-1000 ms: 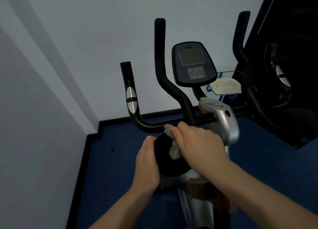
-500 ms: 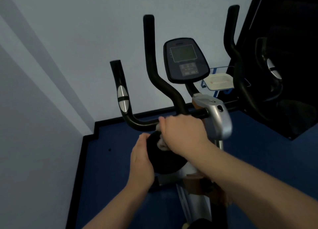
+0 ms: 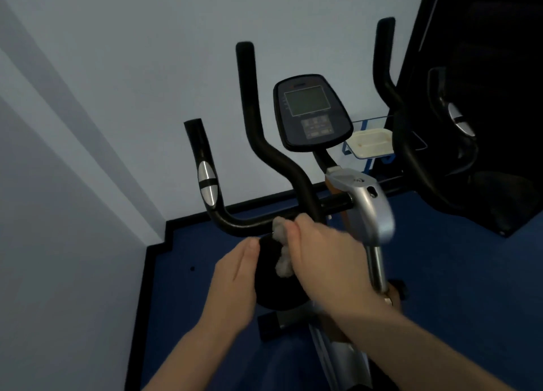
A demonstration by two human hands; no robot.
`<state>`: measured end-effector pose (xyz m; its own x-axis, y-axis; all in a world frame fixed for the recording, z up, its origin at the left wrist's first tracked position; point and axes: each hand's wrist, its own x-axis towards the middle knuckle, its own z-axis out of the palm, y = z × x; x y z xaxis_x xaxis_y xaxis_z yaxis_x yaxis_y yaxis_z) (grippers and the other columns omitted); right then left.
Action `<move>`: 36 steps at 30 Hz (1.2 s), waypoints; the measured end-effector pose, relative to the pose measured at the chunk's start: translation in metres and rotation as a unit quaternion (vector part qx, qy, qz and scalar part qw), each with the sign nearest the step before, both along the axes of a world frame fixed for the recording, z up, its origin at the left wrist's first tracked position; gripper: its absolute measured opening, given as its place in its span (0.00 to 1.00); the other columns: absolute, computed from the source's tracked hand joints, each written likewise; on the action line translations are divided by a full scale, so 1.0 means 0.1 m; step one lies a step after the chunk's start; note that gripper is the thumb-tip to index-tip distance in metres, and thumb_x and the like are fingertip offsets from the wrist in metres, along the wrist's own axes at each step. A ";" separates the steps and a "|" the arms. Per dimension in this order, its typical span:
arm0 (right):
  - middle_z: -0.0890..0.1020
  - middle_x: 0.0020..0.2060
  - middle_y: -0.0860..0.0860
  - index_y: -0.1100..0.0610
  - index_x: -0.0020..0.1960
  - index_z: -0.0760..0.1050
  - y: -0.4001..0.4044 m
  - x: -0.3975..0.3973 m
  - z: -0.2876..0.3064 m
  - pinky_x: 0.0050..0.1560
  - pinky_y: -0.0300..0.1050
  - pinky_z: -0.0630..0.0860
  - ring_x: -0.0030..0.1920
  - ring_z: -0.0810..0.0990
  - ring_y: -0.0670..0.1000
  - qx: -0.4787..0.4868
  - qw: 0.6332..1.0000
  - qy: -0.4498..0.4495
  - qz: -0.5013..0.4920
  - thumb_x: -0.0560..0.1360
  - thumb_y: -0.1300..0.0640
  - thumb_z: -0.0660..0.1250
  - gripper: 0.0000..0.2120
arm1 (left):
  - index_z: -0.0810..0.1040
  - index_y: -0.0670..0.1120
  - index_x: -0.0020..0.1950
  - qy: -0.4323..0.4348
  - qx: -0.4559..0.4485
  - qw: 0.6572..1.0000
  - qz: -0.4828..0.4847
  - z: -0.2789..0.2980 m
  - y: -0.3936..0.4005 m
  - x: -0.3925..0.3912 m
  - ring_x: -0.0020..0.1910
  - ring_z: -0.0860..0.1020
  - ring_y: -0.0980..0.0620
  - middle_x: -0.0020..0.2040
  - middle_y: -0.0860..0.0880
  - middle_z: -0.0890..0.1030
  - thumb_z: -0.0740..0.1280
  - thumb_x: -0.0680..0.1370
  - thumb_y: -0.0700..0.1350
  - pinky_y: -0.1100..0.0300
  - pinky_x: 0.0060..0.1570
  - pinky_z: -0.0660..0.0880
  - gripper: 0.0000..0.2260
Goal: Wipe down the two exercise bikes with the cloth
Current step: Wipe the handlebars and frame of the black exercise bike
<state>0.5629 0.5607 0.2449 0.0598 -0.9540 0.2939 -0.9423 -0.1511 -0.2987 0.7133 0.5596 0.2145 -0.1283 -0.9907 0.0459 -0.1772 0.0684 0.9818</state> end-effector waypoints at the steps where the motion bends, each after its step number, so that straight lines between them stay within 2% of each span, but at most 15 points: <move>1: 0.73 0.31 0.44 0.45 0.46 0.63 0.10 -0.04 -0.04 0.26 0.45 0.69 0.29 0.76 0.50 0.021 0.999 -0.042 -0.022 0.82 0.42 0.47 0.12 | 0.83 0.46 0.53 -0.016 0.005 1.000 -0.024 0.05 -0.04 0.04 0.50 0.82 0.44 0.49 0.45 0.85 0.55 0.82 0.56 0.45 0.54 0.77 0.20; 3: 0.69 0.30 0.43 0.42 0.44 0.54 0.25 -0.11 -0.15 0.28 0.45 0.64 0.30 0.73 0.47 0.038 0.996 -0.071 -0.041 0.74 0.36 0.28 0.19 | 0.84 0.51 0.52 -0.040 0.033 0.997 -0.057 0.15 -0.14 0.09 0.52 0.82 0.47 0.50 0.48 0.85 0.55 0.82 0.56 0.43 0.57 0.76 0.19; 4: 0.70 0.31 0.43 0.43 0.44 0.53 0.24 -0.14 -0.18 0.29 0.45 0.65 0.31 0.74 0.48 0.025 0.996 -0.075 -0.039 0.73 0.36 0.27 0.20 | 0.84 0.51 0.51 -0.055 0.044 0.995 -0.066 0.19 -0.20 0.07 0.51 0.83 0.47 0.49 0.48 0.85 0.55 0.83 0.56 0.42 0.58 0.76 0.19; 8: 0.77 0.34 0.46 0.47 0.43 0.62 0.03 -0.15 -0.11 0.37 0.49 0.75 0.36 0.79 0.52 0.026 0.992 -0.126 -0.013 0.79 0.41 0.38 0.18 | 0.84 0.53 0.49 -0.087 0.025 0.994 -0.063 0.24 -0.29 -0.13 0.49 0.82 0.53 0.46 0.52 0.85 0.53 0.81 0.58 0.50 0.57 0.76 0.21; 10: 0.76 0.32 0.46 0.46 0.42 0.63 0.11 -0.18 -0.16 0.37 0.48 0.74 0.33 0.77 0.48 0.045 0.984 -0.168 -0.020 0.75 0.37 0.34 0.23 | 0.84 0.53 0.50 -0.077 0.017 0.996 -0.042 0.20 -0.26 -0.16 0.50 0.82 0.55 0.47 0.53 0.85 0.53 0.81 0.59 0.52 0.57 0.75 0.21; 12: 0.72 0.29 0.45 0.45 0.40 0.61 0.27 -0.26 -0.20 0.30 0.37 0.66 0.29 0.72 0.43 0.069 0.983 -0.166 -0.032 0.69 0.33 0.29 0.26 | 0.84 0.56 0.50 -0.079 0.012 0.996 -0.046 0.17 -0.23 -0.13 0.51 0.82 0.56 0.48 0.54 0.85 0.53 0.82 0.60 0.52 0.58 0.76 0.21; 14: 0.72 0.27 0.45 0.44 0.38 0.61 0.36 -0.38 -0.18 0.29 0.35 0.64 0.27 0.71 0.41 0.085 0.980 -0.172 -0.048 0.68 0.31 0.29 0.27 | 0.83 0.58 0.50 -0.103 0.003 0.994 -0.044 0.14 -0.21 -0.08 0.52 0.81 0.58 0.49 0.57 0.85 0.52 0.82 0.62 0.52 0.58 0.76 0.20; 18: 0.73 0.27 0.43 0.46 0.39 0.65 0.09 -0.61 0.01 0.28 0.40 0.63 0.30 0.75 0.43 -0.068 0.961 -0.245 -0.111 0.78 0.33 0.38 0.25 | 0.83 0.62 0.48 -0.165 -0.030 0.984 -0.052 0.19 -0.28 -0.07 0.50 0.80 0.64 0.47 0.62 0.84 0.51 0.81 0.62 0.58 0.54 0.75 0.20; 20: 0.73 0.33 0.41 0.43 0.42 0.63 -0.16 -0.64 0.14 0.30 0.41 0.63 0.33 0.73 0.42 -0.118 0.961 -0.225 -0.111 0.79 0.34 0.40 0.20 | 0.83 0.61 0.46 -0.189 -0.069 0.978 -0.048 0.31 -0.40 -0.08 0.47 0.80 0.65 0.45 0.63 0.83 0.52 0.80 0.66 0.61 0.51 0.75 0.22; 23: 0.74 0.48 0.46 0.48 0.55 0.69 -0.54 -0.54 0.18 0.45 0.48 0.71 0.48 0.73 0.48 -0.091 0.977 -0.184 -0.059 0.80 0.38 0.45 0.20 | 0.81 0.58 0.45 -0.200 -0.141 0.969 -0.028 0.52 -0.72 -0.13 0.46 0.80 0.64 0.44 0.63 0.83 0.54 0.78 0.63 0.65 0.47 0.75 0.18; 25: 0.74 0.52 0.49 0.50 0.61 0.70 -0.69 -0.43 0.08 0.51 0.50 0.70 0.53 0.71 0.51 -0.049 0.989 -0.134 -0.044 0.81 0.42 0.50 0.18 | 0.80 0.56 0.45 -0.262 -0.170 0.950 -0.022 0.55 -0.94 -0.14 0.43 0.80 0.61 0.42 0.59 0.82 0.56 0.81 0.58 0.59 0.45 0.76 0.15; 27: 0.75 0.49 0.49 0.51 0.60 0.72 -0.68 -0.37 -0.05 0.50 0.50 0.69 0.51 0.73 0.52 -0.042 0.990 -0.130 -0.045 0.81 0.42 0.53 0.17 | 0.79 0.52 0.43 -0.337 -0.157 0.928 -0.019 0.44 -1.06 -0.10 0.40 0.79 0.55 0.38 0.54 0.81 0.58 0.82 0.53 0.49 0.49 0.77 0.14; 30: 0.76 0.42 0.46 0.50 0.54 0.76 -0.53 -0.42 -0.22 0.46 0.45 0.66 0.45 0.74 0.50 -0.111 0.988 -0.083 -0.070 0.78 0.40 0.56 0.17 | 0.76 0.52 0.36 -0.510 -0.257 0.821 0.025 0.17 -1.06 -0.04 0.33 0.76 0.57 0.30 0.55 0.76 0.58 0.82 0.48 0.49 0.68 0.65 0.16; 32: 0.78 0.40 0.46 0.50 0.51 0.78 -0.54 -0.45 -0.22 0.47 0.44 0.62 0.45 0.76 0.50 -0.136 0.986 -0.065 -0.075 0.77 0.40 0.56 0.18 | 0.74 0.51 0.31 -0.524 -0.307 0.792 0.064 0.08 -1.03 -0.06 0.28 0.73 0.57 0.26 0.56 0.73 0.56 0.81 0.50 0.50 0.70 0.61 0.19; 36: 0.78 0.56 0.48 0.52 0.68 0.72 -0.77 -0.35 -0.07 0.62 0.45 0.66 0.59 0.74 0.50 -0.043 0.974 -0.220 -0.027 0.82 0.47 0.56 0.18 | 0.78 0.49 0.26 -0.529 -0.350 0.764 0.116 0.01 -1.06 -0.09 0.22 0.73 0.55 0.19 0.54 0.71 0.54 0.80 0.51 0.55 0.65 0.64 0.25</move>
